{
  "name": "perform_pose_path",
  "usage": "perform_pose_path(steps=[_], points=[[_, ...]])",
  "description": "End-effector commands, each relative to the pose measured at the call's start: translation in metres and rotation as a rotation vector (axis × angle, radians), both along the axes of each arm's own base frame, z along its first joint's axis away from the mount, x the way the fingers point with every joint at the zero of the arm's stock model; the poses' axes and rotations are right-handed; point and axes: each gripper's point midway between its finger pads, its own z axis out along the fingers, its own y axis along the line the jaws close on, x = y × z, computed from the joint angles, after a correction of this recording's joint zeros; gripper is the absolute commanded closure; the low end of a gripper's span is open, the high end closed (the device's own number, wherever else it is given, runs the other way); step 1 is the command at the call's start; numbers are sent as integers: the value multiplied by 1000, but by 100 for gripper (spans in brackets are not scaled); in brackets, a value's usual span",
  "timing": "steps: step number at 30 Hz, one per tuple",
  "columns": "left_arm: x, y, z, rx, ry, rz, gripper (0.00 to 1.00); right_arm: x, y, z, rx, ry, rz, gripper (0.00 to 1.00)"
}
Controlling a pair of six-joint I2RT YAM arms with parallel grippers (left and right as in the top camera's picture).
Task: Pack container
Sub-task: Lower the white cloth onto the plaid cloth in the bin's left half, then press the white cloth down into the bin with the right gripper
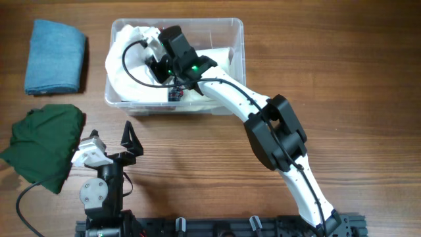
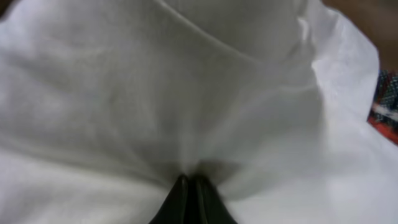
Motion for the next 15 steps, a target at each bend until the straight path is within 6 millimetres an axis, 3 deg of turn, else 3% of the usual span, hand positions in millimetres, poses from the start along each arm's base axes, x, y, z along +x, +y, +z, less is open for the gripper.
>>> perform_pose_path(steps=[1, 4, 9, 11, 14, 15], points=[[0, 1, -2, 17, 2, 4, 0, 10, -32, -47, -165, 40, -134, 94], [0, 1, -2, 17, 2, 4, 0, 17, -63, -61, -236, 91, -199, 95], [0, 1, -2, 17, 2, 4, 0, 30, -92, -66, -237, 148, -265, 96], [0, 1, -2, 17, 2, 4, 0, 31, -94, -66, -229, 159, -259, 96], [0, 1, -2, 17, 2, 4, 0, 31, -88, -43, -193, 128, -211, 96], [0, 1, -2, 17, 2, 4, 0, 32, -85, -28, -174, 100, -195, 96]])
